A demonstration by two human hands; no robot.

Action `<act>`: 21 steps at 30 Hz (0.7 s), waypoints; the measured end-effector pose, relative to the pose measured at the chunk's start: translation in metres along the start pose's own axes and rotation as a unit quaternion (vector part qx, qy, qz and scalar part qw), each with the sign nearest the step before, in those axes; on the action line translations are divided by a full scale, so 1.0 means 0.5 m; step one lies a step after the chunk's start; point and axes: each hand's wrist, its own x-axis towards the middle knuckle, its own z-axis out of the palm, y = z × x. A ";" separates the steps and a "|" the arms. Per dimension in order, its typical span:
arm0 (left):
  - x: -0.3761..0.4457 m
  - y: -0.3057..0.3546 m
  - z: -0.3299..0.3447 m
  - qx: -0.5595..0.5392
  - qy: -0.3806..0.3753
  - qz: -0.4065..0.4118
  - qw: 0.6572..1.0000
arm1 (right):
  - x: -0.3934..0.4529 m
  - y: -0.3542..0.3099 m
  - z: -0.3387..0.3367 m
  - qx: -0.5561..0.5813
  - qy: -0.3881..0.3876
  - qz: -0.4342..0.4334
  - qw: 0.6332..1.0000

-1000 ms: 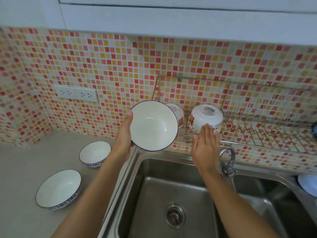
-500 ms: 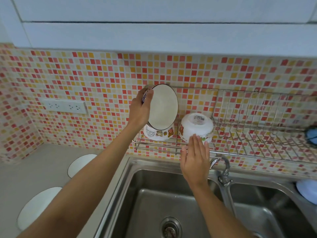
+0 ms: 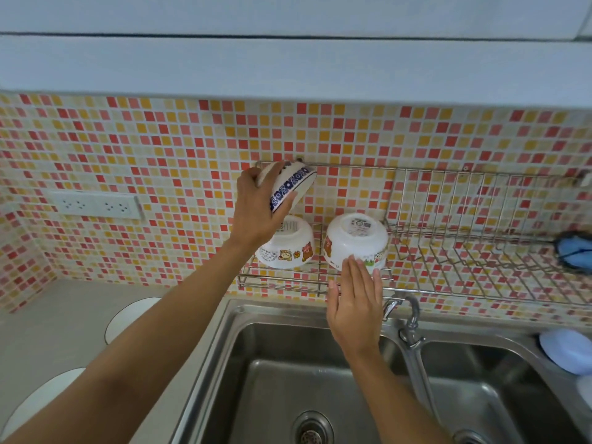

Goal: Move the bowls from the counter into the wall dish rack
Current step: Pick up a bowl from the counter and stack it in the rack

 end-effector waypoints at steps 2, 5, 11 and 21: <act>-0.001 -0.012 0.008 0.061 0.004 0.038 0.997 | -0.001 0.000 0.000 0.000 0.001 -0.001 1.000; -0.003 -0.031 0.022 0.128 0.007 0.092 0.987 | -0.001 0.000 0.001 0.005 0.003 0.001 1.000; -0.019 -0.057 0.043 0.191 -0.015 0.206 0.960 | -0.001 -0.001 0.000 0.004 0.005 -0.001 1.000; -0.037 -0.052 0.045 0.206 -0.175 0.236 0.933 | 0.000 -0.005 -0.005 -0.002 -0.005 0.004 1.000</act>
